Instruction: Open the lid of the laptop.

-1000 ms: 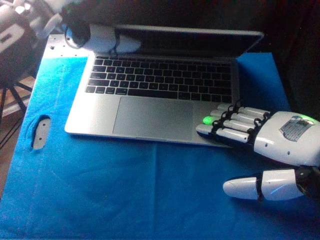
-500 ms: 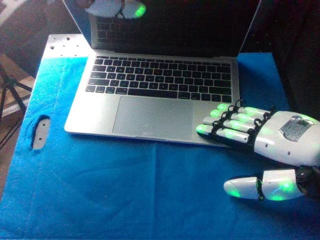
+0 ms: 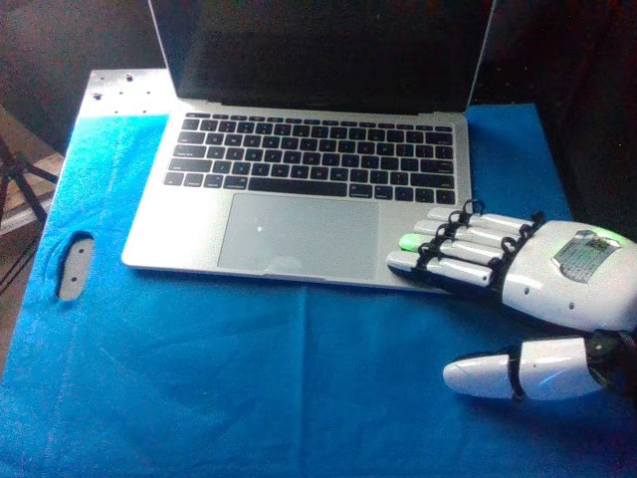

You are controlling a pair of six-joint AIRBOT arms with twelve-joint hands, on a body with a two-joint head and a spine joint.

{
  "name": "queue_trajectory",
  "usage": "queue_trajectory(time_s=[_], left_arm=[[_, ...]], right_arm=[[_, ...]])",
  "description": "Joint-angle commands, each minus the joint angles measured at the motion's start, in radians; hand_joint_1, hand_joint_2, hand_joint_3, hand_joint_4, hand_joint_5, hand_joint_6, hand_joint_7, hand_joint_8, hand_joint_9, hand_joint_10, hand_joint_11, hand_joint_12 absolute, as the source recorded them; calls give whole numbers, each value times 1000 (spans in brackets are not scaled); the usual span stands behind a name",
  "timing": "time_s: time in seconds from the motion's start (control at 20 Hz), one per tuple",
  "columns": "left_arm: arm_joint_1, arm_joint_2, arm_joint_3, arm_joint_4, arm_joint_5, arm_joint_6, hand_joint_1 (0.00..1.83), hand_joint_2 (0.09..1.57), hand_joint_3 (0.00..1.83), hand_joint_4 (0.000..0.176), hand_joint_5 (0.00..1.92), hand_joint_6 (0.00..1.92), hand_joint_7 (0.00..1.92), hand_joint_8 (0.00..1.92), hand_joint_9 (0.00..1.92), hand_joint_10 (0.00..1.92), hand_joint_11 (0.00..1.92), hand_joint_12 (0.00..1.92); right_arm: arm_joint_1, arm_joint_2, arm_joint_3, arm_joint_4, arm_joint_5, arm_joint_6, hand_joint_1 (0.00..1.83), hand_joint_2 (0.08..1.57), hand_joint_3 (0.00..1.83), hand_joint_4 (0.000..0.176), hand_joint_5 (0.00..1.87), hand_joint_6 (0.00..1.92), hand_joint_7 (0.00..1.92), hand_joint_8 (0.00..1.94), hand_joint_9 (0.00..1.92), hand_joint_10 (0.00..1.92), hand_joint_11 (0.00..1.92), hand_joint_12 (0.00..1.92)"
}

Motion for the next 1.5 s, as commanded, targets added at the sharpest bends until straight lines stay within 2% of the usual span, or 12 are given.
queue_trajectory(time_s=[0.0, 0.05, 0.1, 0.25, 0.45, 0.65, 0.75, 0.8, 0.9, 1.15, 1.35, 1.45], left_arm=[[-39, -2, 31, -4, -108, 24, 840, 1046, 8, 176, 0, 0, 0, 0, 0, 0, 0, 0], [-53, -9, 43, -45, -85, 108, 852, 1053, 9, 176, 0, 0, 0, 0, 0, 0, 0, 0], [-69, -13, 49, -125, -64, 230, 797, 1048, 4, 176, 0, 0, 0, 0, 0, 0, 0, 0], [-108, -30, 97, -159, -9, 324, 768, 1065, 9, 176, 0, 0, 0, 0, 0, 0, 0, 0], [-133, -43, 161, -190, 20, 324, 877, 1021, 0, 176, 0, 0, 0, 0, 0, 0, 0, 0], [-135, -49, 190, -216, 32, 325, 831, 1027, 0, 176, 0, 0, 0, 0, 0, 0, 0, 0], [-133, -58, 207, -216, 42, 325, 880, 1000, 0, 176, 0, 0, 0, 0, 0, 0, 0, 0], [-130, -66, 220, -216, 46, 325, 726, 1080, 13, 176, 0, 0, 0, 0, 0, 0, 0, 0], [-129, -75, 238, -216, 54, 325, 785, 1070, 1, 176, 0, 0, 0, 0, 0, 0, 0, 0], [-128, -94, 287, -217, 80, 326, 788, 1081, 1, 176, 0, 0, 0, 0, 0, 0, 0, 0], [-112, -90, 275, -216, 81, 328, 805, 1071, 0, 176, 0, 0, 0, 0, 0, 0, 0, 0], [-102, -60, 219, -218, 48, 328, 741, 1068, 0, 176, 0, 0, 0, 0, 0, 0, 0, 0]], right_arm=[[11, -12, 2, -9, 47, 15, 0, 1205, 0, 0, 0, 0, 0, 0, 0, 0, 0, 0], [15, -16, 5, -14, 47, 20, 0, 1197, 0, 0, 0, 0, 0, 0, 0, 0, 0, 0], [20, -21, 10, -22, 47, 28, 0, 1182, 0, 0, 0, 0, 0, 0, 0, 0, 0, 0], [30, -39, 28, -39, 48, 54, 0, 1177, 0, 0, 0, 0, 0, 0, 0, 0, 0, 0], [39, -47, 30, -49, 48, 60, 0, 1184, 0, 0, 0, 0, 0, 0, 0, 0, 0, 0], [40, -48, 31, -57, 48, 66, 0, 1214, 7, 0, 0, 0, 0, 0, 0, 0, 0, 0], [40, -48, 31, -64, 48, 72, 0, 1197, 0, 0, 0, 0, 0, 0, 0, 0, 0, 0], [40, -48, 31, -67, 48, 73, 0, 1206, 3, 0, 0, 0, 0, 0, 0, 0, 0, 0], [40, -48, 32, -73, 48, 75, 0, 1201, 0, 0, 0, 0, 0, 0, 0, 0, 0, 0], [47, -51, 36, -84, 48, 80, 0, 1213, 4, 0, 0, 0, 0, 0, 0, 0, 0, 0], [48, -50, 36, -86, 48, 85, 0, 1205, 1, 0, 0, 0, 0, 0, 0, 0, 0, 0], [48, -50, 35, -85, 48, 87, 0, 1211, 3, 0, 0, 0, 0, 0, 0, 0, 0, 0]])
